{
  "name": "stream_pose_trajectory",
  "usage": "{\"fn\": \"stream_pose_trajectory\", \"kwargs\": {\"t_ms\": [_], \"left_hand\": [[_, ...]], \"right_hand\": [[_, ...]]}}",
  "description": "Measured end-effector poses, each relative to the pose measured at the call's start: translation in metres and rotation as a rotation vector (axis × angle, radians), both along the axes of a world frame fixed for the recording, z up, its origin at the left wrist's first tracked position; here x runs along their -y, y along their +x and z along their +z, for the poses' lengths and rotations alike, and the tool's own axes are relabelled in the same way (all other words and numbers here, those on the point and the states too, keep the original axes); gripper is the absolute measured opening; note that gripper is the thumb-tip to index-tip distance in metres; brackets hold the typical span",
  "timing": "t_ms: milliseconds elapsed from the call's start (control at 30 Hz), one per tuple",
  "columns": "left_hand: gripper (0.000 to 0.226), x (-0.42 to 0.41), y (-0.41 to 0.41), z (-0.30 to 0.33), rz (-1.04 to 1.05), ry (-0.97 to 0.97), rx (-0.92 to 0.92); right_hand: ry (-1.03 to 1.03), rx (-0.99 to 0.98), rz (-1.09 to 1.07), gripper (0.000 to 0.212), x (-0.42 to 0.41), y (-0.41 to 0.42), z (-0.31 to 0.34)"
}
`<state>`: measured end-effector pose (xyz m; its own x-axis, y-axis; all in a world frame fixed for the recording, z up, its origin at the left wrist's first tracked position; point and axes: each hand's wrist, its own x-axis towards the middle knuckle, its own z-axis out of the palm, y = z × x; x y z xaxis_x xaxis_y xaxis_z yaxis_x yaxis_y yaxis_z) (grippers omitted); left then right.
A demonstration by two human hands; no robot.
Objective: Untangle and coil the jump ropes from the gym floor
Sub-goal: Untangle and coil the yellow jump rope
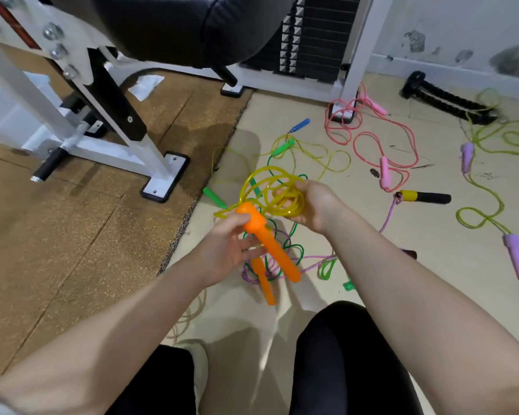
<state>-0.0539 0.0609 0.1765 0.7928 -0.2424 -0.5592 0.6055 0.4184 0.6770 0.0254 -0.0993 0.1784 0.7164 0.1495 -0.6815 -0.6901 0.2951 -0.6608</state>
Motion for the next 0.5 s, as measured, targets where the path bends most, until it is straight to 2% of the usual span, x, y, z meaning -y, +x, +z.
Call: {"fn": "stream_pose_trajectory", "kwargs": {"t_ms": [67, 167, 200, 267, 300, 333, 400, 433, 500], "left_hand": [[0.031, -0.009, 0.004, 0.004, -0.007, 0.018, -0.044], [0.009, -0.022, 0.006, 0.007, -0.065, 0.200, -0.134], [0.011, -0.028, 0.007, 0.008, -0.062, 0.309, -0.167], [0.011, -0.047, 0.010, 0.002, -0.087, 0.713, -0.171], [0.019, -0.056, 0.009, -0.001, -0.110, 0.973, -0.132], [0.041, -0.065, 0.009, -0.004, -0.123, 1.207, -0.070], [0.074, -0.076, 0.005, -0.006, 0.014, 1.345, 0.033], [0.081, -0.079, 0.004, -0.008, 0.078, 1.361, 0.057], [0.081, -0.075, 0.001, -0.008, 0.049, 1.472, 0.069]], "right_hand": [[-0.091, 0.051, 0.062, 0.023, 0.003, -0.005, -0.013], [-0.213, 0.097, 0.154, 0.018, 0.006, -0.010, -0.025], [-0.276, 0.100, 0.199, 0.019, 0.005, -0.012, -0.026], [-0.381, 0.123, 0.315, 0.017, 0.002, -0.019, -0.026], [-0.406, 0.138, 0.374, 0.018, 0.000, -0.021, -0.026], [-0.404, 0.150, 0.420, 0.020, -0.003, -0.024, -0.026], [-0.326, 0.158, 0.478, 0.023, -0.012, -0.030, -0.024], [-0.260, 0.158, 0.489, 0.022, -0.018, -0.032, -0.022], [-0.122, 0.149, 0.476, 0.019, -0.029, -0.033, -0.017]]}}
